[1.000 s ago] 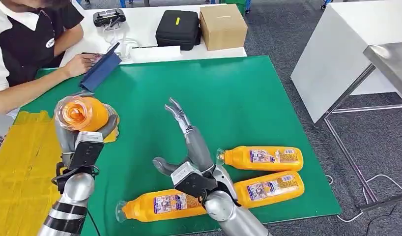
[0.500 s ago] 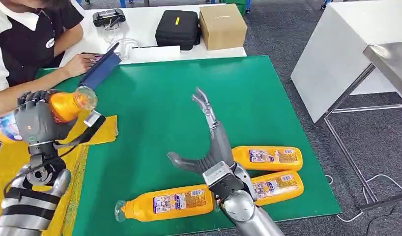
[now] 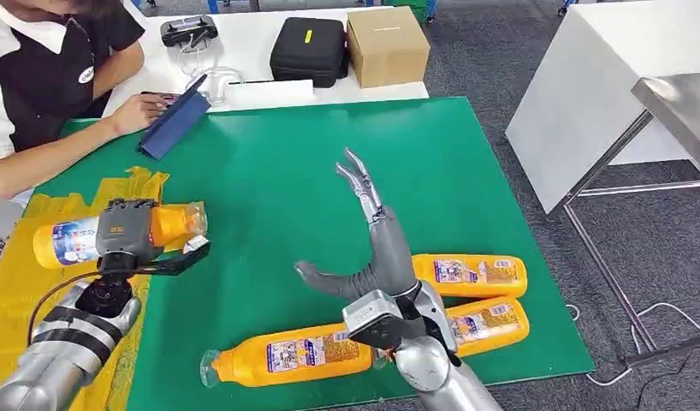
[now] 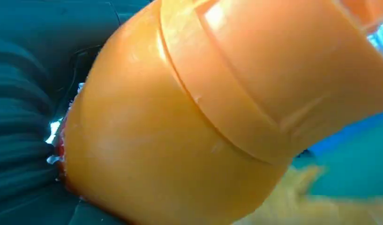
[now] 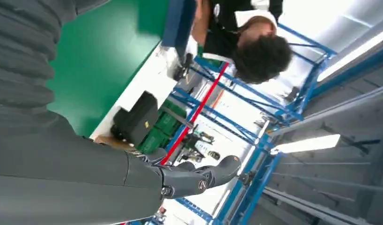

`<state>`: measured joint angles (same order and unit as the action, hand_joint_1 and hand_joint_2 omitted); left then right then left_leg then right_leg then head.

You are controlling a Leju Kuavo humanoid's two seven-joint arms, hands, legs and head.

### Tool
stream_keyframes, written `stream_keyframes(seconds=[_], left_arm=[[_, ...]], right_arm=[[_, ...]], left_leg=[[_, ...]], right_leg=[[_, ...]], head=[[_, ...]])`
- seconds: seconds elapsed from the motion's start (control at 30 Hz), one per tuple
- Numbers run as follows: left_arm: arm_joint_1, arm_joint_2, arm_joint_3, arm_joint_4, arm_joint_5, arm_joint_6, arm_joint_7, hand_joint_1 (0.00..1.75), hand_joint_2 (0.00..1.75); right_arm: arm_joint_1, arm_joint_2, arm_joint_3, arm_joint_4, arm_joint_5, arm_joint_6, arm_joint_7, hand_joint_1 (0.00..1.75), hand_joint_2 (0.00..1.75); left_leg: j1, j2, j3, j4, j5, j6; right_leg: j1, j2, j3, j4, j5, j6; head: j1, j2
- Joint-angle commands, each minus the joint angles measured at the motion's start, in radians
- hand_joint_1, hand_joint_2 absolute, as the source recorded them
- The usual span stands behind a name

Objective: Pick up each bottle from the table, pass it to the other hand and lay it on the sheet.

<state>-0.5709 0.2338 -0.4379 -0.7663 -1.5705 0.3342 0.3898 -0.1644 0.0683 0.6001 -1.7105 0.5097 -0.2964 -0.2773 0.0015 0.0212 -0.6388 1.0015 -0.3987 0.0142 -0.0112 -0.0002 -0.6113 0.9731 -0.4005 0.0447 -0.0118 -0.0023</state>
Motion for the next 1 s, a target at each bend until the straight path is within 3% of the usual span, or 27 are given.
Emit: stream_keyframes(seconds=[0.03, 0.4, 0.43, 0.47, 0.5, 0.83, 1.0], left_arm=[[-0.069, -0.085, 0.064, 0.164, 0.000, -0.010, -0.020, 1.75, 1.75], [-0.050, -0.114, 0.125, 0.154, 0.000, 0.008, -0.041, 1.75, 1.75], [-0.051, -0.116, 0.123, 0.155, 0.000, 0.008, -0.034, 1.27, 1.75], [-0.050, -0.117, 0.123, 0.155, 0.000, 0.008, -0.031, 0.12, 1.75], [-0.051, -0.123, 0.135, 0.159, 0.000, 0.000, -0.035, 0.03, 1.75], [-0.037, -0.148, 0.226, 0.140, 0.001, 0.015, -0.052, 0.00, 1.75], [-0.027, -0.161, 0.279, 0.136, 0.009, 0.007, -0.075, 0.00, 1.75]], right_arm=[[-0.024, -0.017, 0.003, 0.023, 0.008, 0.004, 0.009, 0.00, 1.75], [-0.025, -0.014, 0.000, 0.031, 0.019, 0.010, 0.017, 0.00, 1.75], [-0.027, -0.012, 0.001, 0.038, 0.022, 0.011, 0.019, 0.00, 1.75], [-0.028, -0.012, 0.002, 0.040, 0.025, 0.013, 0.021, 0.00, 1.75], [-0.032, -0.014, 0.007, 0.048, 0.036, 0.016, 0.025, 0.00, 1.75], [-0.076, -0.062, 0.084, 0.106, 0.196, 0.100, 0.082, 0.00, 1.75], [-0.087, -0.080, 0.108, 0.116, 0.219, 0.127, 0.086, 0.00, 1.75]], left_leg=[[0.001, -0.004, 0.005, 0.001, -0.002, -0.001], [0.001, -0.002, 0.003, 0.000, -0.001, -0.001], [0.001, -0.002, 0.003, 0.000, -0.001, 0.000], [0.001, -0.004, 0.007, 0.001, -0.003, -0.001], [0.001, -0.002, 0.003, 0.000, -0.001, -0.001], [0.001, -0.002, 0.009, 0.001, -0.004, -0.001], [0.001, -0.001, 0.005, 0.000, -0.002, -0.001]], right_leg=[[0.001, -0.002, 0.006, 0.000, -0.002, -0.001], [0.001, -0.001, 0.004, 0.000, -0.001, -0.001], [0.000, -0.001, 0.004, 0.000, -0.001, -0.001], [0.001, -0.002, 0.008, 0.001, -0.003, -0.002], [0.000, -0.001, 0.004, 0.000, -0.001, -0.001], [0.001, 0.000, 0.010, 0.000, -0.003, -0.002], [0.001, 0.000, 0.005, -0.001, -0.001, -0.001]], head=[[0.000, 0.000], [0.000, 0.000], [0.000, 0.000], [0.000, 0.000], [0.000, 0.000], [0.000, 0.000], [0.000, 0.000]])
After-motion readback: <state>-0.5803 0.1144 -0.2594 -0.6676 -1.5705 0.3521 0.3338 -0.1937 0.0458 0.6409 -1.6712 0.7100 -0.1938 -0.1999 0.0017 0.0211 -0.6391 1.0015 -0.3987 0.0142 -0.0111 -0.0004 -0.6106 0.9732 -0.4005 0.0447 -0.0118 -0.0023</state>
